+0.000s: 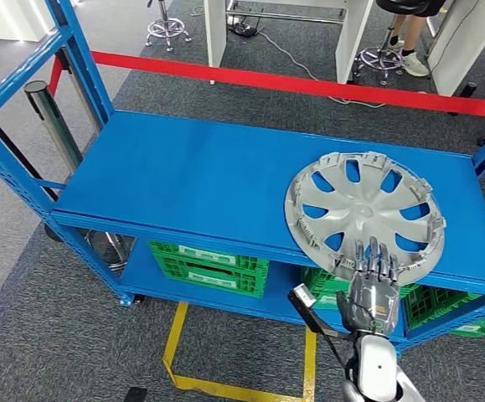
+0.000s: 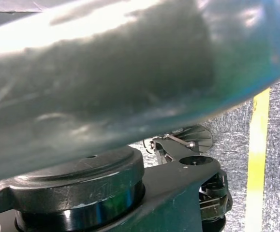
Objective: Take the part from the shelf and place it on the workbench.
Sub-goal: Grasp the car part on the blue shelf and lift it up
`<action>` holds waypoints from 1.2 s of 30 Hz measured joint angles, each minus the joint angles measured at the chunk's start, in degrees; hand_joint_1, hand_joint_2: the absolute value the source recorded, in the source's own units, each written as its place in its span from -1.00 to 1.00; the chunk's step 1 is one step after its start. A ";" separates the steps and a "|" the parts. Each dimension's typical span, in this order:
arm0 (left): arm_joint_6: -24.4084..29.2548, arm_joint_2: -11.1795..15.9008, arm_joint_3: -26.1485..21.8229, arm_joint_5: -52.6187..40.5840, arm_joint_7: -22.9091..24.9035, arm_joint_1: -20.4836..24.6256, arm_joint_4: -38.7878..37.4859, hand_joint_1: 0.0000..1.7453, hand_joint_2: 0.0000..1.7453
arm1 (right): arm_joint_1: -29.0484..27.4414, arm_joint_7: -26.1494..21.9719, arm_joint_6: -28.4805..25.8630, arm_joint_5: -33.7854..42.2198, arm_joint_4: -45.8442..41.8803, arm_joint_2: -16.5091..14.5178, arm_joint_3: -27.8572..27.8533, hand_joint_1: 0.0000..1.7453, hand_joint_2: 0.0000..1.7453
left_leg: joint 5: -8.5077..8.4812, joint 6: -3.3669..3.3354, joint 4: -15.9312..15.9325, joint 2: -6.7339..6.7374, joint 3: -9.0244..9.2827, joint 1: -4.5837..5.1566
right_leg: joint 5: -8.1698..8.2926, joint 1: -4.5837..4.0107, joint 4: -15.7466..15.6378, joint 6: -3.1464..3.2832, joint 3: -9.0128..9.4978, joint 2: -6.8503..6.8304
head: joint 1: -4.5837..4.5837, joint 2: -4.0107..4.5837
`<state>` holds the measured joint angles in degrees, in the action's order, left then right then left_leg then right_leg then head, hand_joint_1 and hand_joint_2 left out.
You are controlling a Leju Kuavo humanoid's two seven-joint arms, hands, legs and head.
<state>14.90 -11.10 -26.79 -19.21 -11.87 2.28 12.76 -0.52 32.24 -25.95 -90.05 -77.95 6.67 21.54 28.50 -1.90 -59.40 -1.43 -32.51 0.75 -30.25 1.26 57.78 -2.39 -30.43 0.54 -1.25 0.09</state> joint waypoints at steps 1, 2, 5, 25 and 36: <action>0.01 0.00 -0.01 -0.01 0.00 0.00 0.00 -1.00 -1.00 | 0.05 -0.03 -0.02 0.01 0.29 0.00 -0.21 -1.00 1.00 | 0.00 0.00 0.00 0.00 0.00 0.00 | 0.00 0.00 0.00 0.00 0.00 0.00 | -0.01 0.00; 0.01 0.00 -0.01 -0.01 0.00 0.01 0.00 -1.00 -1.00 | 0.09 -0.02 -0.03 0.01 0.55 0.00 -0.37 -1.00 1.00 | 0.00 0.00 0.00 0.00 0.00 0.00 | 0.00 0.00 0.00 0.00 0.00 0.00 | -0.01 0.00; 0.04 0.00 -0.05 -0.04 0.00 0.02 0.00 -1.00 -1.00 | 0.39 0.32 -0.04 -0.01 1.33 0.00 -0.66 -1.00 1.00 | 0.00 0.00 0.00 0.00 0.00 0.00 | 0.00 0.00 0.00 0.00 -0.01 0.00 | 0.00 0.00; 0.52 0.07 -0.96 -0.09 -0.42 0.15 0.00 -1.00 -1.00 | 2.50 3.19 -1.74 0.01 6.52 0.17 -2.23 -1.00 1.00 | 0.00 0.00 0.00 0.00 0.00 0.00 | 0.00 0.00 0.00 0.00 -0.01 0.00 | -0.01 0.00; 1.35 0.17 -2.51 0.22 0.17 0.32 0.00 -1.00 -1.00 | 5.06 2.74 -3.56 0.04 11.91 1.20 -6.46 -1.00 1.00 | 0.00 0.00 0.00 0.00 0.00 0.00 | 0.02 0.00 -0.01 -0.03 -0.01 0.01 | -0.01 0.00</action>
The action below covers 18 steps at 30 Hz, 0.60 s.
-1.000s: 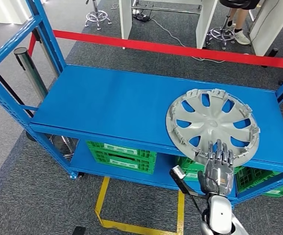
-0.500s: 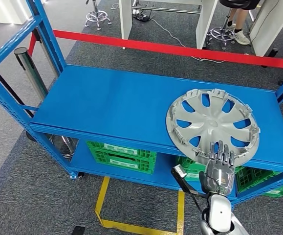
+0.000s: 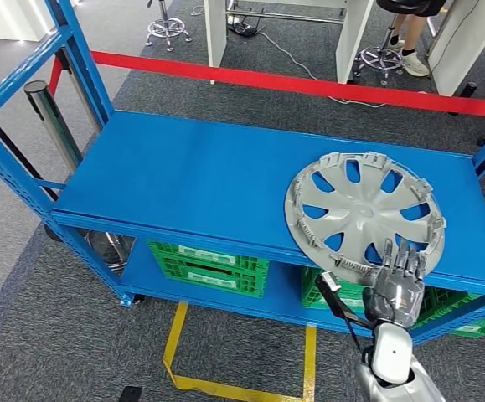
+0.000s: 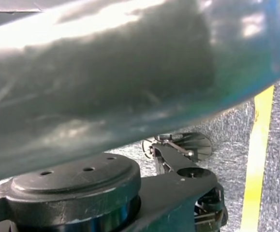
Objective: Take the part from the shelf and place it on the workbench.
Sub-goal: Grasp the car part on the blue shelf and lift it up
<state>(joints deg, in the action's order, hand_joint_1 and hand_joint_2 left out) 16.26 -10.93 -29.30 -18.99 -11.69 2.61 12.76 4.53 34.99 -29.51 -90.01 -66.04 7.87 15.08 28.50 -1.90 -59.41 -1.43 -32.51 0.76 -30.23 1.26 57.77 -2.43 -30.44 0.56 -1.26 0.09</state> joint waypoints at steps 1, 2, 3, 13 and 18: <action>0.08 -0.01 -0.14 0.01 0.02 0.01 0.00 -1.00 -1.00 | 0.21 -0.01 -0.05 0.00 0.31 0.05 -0.18 -1.00 1.00 | 0.00 0.00 0.00 0.00 0.00 0.00 | 0.00 0.00 0.00 0.00 0.00 0.00 | 0.00 0.00; 0.11 -0.01 -0.28 0.02 0.01 0.02 0.00 -1.00 -1.00 | 0.43 -0.02 -0.12 0.00 0.60 0.09 -0.32 -1.00 1.00 | 0.00 0.00 0.00 0.00 0.00 0.00 | 0.00 0.00 0.00 0.00 0.00 0.00 | 0.00 0.00; 0.14 -0.02 -0.44 0.03 -0.02 0.04 0.00 -1.00 -1.00 | 0.62 -0.06 -0.18 0.00 0.87 0.13 -0.45 -1.00 1.00 | 0.00 0.00 0.00 0.00 0.00 0.00 | 0.00 0.00 0.00 0.00 0.00 0.00 | 0.00 0.00; 0.55 -0.19 -1.18 -0.21 -0.53 0.09 0.00 -1.00 -1.00 | 1.36 -1.31 -1.24 -0.02 2.38 0.16 -1.25 -1.00 1.00 | 0.00 0.00 0.00 0.00 0.00 0.00 | 0.00 0.00 0.00 0.00 0.00 0.01 | 0.01 0.00; 0.55 -0.24 -1.27 -0.33 -0.56 0.07 0.00 -1.00 -1.00 | 1.40 -1.37 -1.24 -0.02 2.65 0.18 -1.14 -1.00 1.00 | 0.00 0.00 0.00 0.00 0.00 0.00 | 0.00 0.00 0.00 0.00 0.00 0.00 | 0.01 0.00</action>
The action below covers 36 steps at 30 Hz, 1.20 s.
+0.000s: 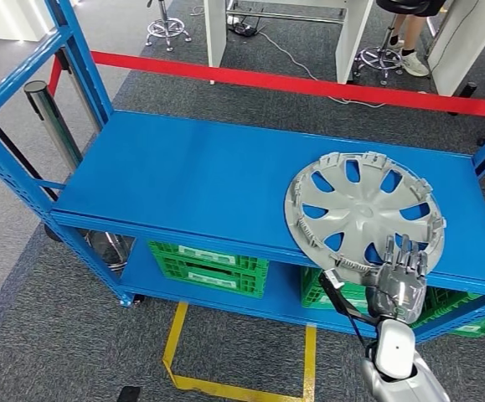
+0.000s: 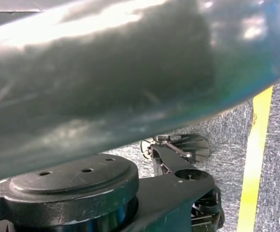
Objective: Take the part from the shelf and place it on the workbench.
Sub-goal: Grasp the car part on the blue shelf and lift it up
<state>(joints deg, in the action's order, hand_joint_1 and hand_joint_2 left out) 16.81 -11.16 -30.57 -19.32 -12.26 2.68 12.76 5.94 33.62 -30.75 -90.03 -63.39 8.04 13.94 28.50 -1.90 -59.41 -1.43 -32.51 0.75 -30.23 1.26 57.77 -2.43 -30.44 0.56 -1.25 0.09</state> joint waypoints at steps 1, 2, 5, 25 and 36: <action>-0.01 -0.01 -0.02 -0.03 -0.05 0.00 0.00 -1.00 -1.00 | 0.01 -0.05 -0.05 0.00 0.04 0.00 0.02 -1.00 1.00 | 0.00 0.00 0.00 0.00 0.00 0.00 | 0.00 0.00 0.00 0.00 0.00 0.00 | 0.00 0.00; -0.05 -0.02 -0.05 -0.07 -0.13 0.00 0.00 -1.00 -1.00 | 0.03 -0.13 -0.15 0.00 0.07 0.00 0.03 -1.00 1.00 | 0.00 0.00 0.00 0.00 0.00 0.00 | 0.00 0.00 0.00 0.00 0.00 0.00 | 0.00 0.00; -0.44 -0.03 -0.21 -0.32 -0.44 0.01 0.00 -1.00 -1.00 | 0.14 -0.54 -0.54 0.00 0.11 0.00 0.33 -1.00 1.00 | 0.00 0.00 0.00 0.00 0.00 0.00 | 0.00 0.00 0.00 0.00 0.00 0.00 | -0.01 0.00; -1.52 0.03 -0.38 -2.49 -0.36 0.04 0.00 -1.00 -1.00 | 1.22 -8.03 -5.25 -0.13 -0.42 0.11 7.08 -1.00 1.00 | 0.00 0.00 0.00 0.00 0.00 0.00 | 0.00 0.00 0.00 0.00 0.01 0.00 | 0.00 0.00; -1.92 0.10 -0.40 -2.91 -0.01 0.19 0.00 -1.00 -1.00 | 1.64 -10.56 -3.86 -0.15 -0.40 -0.05 8.82 -1.00 1.00 | 0.00 0.00 0.00 0.00 0.00 0.00 | 0.00 0.00 0.01 0.00 0.01 0.00 | -0.01 0.00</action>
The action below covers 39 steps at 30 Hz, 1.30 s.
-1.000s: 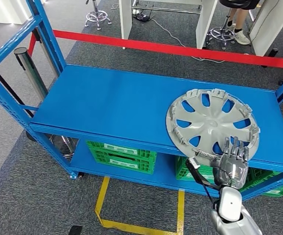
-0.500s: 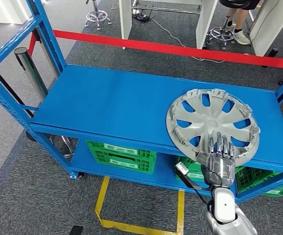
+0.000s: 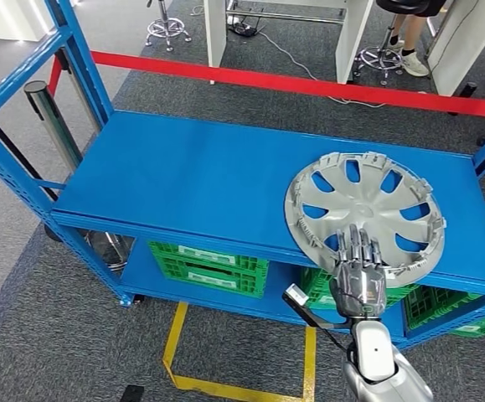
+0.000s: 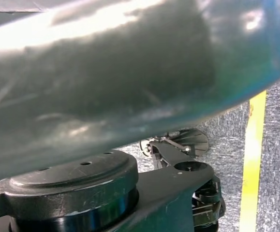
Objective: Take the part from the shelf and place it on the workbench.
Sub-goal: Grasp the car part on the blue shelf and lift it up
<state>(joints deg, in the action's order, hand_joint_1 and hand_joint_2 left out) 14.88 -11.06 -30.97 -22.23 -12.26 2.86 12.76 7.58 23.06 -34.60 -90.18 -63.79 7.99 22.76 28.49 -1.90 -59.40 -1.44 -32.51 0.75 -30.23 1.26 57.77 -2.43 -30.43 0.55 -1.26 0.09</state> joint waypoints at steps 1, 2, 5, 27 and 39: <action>0.03 0.00 -0.01 0.00 0.09 0.01 0.00 -1.00 -1.00 | 0.00 -0.02 0.21 0.00 0.01 -0.03 -0.02 -1.00 1.00 | 0.00 0.00 0.00 0.00 0.00 0.00 | 0.00 0.00 0.00 0.00 0.00 0.00 | 0.00 0.00; 0.08 0.00 -0.02 0.00 0.19 0.02 0.00 -1.00 -1.00 | 0.00 -0.03 0.48 0.00 0.02 -0.05 -0.08 -1.00 1.00 | 0.00 0.00 0.00 0.00 0.00 0.00 | 0.00 0.00 0.00 0.00 0.00 0.00 | 0.00 0.00; 0.30 -0.01 -0.14 0.02 0.38 0.08 0.00 -1.00 -1.00 | -0.01 -0.08 1.08 0.00 0.09 -0.18 -0.72 -1.00 1.00 | 0.00 0.00 0.00 0.00 0.00 0.00 | 0.00 0.00 0.00 0.00 0.00 0.00 | 0.00 0.00; 0.13 -0.04 -1.64 -0.07 -0.15 0.08 0.00 -1.00 -1.00 | -1.50 1.72 3.10 0.01 -0.29 -0.83 -5.52 -1.00 1.00 | 0.00 0.00 0.00 0.00 0.00 0.00 | 0.00 0.00 0.00 0.00 0.01 0.00 | 0.00 0.00; 0.60 -0.22 -2.55 -0.24 -0.39 0.07 0.00 -1.00 -1.00 | -1.80 -1.68 3.57 0.02 0.47 -3.39 -11.23 1.00 1.00 | 0.00 0.00 0.00 0.00 0.00 0.00 | 0.00 0.00 0.00 0.00 0.00 0.00 | 0.00 0.00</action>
<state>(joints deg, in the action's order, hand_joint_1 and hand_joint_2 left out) 15.48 -11.28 -33.51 -22.46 -12.66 2.94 12.76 5.78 21.38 -31.04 -90.16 -63.32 4.60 11.53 28.49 -1.90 -59.40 -1.44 -32.51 0.75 -30.23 1.26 57.77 -2.43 -30.43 0.55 -1.26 0.09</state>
